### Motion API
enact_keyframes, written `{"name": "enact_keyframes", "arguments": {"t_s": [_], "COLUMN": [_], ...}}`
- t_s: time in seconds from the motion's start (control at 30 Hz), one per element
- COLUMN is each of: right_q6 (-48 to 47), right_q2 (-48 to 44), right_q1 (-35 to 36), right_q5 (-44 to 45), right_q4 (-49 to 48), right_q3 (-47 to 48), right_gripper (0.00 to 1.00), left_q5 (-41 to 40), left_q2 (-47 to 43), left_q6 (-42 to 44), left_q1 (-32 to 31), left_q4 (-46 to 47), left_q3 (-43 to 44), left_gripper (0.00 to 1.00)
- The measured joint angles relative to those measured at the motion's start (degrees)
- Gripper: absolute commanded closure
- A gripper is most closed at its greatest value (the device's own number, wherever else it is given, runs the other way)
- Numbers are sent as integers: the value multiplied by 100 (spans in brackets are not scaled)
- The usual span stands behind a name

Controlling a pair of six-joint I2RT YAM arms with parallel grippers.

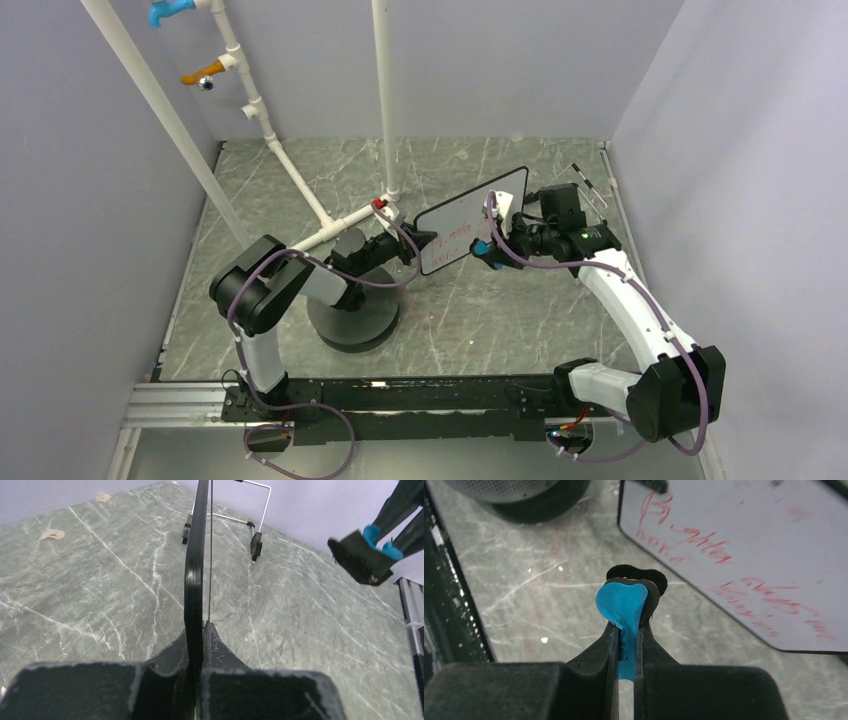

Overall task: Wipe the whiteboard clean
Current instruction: Erase the whiteboard at the center of the board.

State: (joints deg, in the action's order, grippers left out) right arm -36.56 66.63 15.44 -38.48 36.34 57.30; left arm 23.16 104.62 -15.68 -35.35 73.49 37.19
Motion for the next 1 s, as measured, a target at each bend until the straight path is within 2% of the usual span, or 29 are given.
{"name": "enact_keyframes", "arguments": {"t_s": [0.3, 0.5, 0.83, 0.93, 1.0], "right_q6": [-52, -52, -79, -81, -83], "right_q2": [0, 0, 92, 103, 109], "right_q1": [0, -2, -4, -2, -2], "right_q5": [-61, -61, -61, -59, -59], "right_q4": [192, 190, 190, 192, 192], "right_q3": [-339, -339, -341, -350, -350], "right_gripper": [100, 100, 100, 100, 100], "left_q5": [-50, -55, -66, -118, -168], "left_q2": [98, 136, 136, 136, 136], "left_q6": [470, 483, 133, -79, -240], "left_q1": [-24, -20, -9, -9, -9], "left_q4": [317, 299, 315, 332, 341], "left_q3": [-116, -111, -83, -81, -81], "left_gripper": [70, 74, 72, 75, 84]}}
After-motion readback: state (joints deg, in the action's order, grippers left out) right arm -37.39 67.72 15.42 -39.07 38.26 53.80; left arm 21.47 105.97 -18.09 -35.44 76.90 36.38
